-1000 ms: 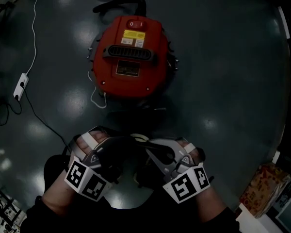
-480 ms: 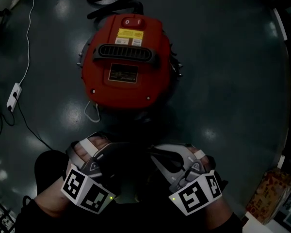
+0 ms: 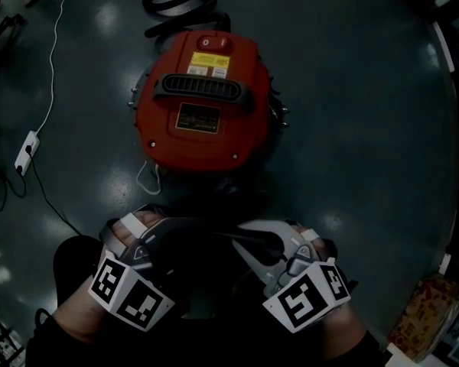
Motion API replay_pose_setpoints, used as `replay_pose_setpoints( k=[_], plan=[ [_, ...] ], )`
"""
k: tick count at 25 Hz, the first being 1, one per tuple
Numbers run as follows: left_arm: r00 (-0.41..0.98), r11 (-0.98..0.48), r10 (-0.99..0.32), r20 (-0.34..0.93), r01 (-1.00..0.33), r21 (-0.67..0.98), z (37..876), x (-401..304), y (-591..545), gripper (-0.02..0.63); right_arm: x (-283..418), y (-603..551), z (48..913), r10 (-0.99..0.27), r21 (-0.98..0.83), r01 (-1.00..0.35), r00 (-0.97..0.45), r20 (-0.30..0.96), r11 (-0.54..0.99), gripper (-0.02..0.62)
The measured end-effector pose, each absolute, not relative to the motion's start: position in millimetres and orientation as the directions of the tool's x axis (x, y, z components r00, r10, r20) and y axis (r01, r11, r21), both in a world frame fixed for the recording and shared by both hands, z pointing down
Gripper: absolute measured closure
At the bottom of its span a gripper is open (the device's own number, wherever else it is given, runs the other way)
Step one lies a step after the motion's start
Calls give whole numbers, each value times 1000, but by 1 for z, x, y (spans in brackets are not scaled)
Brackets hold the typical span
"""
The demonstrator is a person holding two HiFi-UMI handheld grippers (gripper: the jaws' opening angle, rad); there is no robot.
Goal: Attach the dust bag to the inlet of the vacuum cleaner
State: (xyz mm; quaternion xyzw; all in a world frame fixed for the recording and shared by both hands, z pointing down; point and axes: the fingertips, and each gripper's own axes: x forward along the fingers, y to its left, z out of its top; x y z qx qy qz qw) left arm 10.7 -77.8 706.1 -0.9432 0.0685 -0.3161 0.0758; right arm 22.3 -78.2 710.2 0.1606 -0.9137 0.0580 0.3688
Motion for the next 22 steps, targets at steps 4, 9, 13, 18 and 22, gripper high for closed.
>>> replay_pose_setpoints(
  k=[4, 9, 13, 18, 22],
  plan=[
    [778, -980, -171, 604, -68, -189, 707, 14, -82, 546, 25, -79, 712, -251, -10, -351, -689, 680, 936, 557],
    [772, -982, -158, 616, -55, -183, 709, 21, -82, 543, 33, -77, 713, -263, 19, -347, -672, 692, 938, 554],
    [773, -983, -151, 616, -53, -175, 709, 22, -83, 541, 36, -76, 711, -282, 75, -329, -646, 709, 941, 548],
    [779, -983, -153, 609, -58, -173, 707, 21, -81, 543, 37, -77, 708, -283, 51, -352, -648, 707, 935, 554],
    [775, -981, -168, 609, -70, -181, 705, 13, -81, 545, 31, -80, 707, -269, 25, -353, -663, 699, 935, 555]
  ],
)
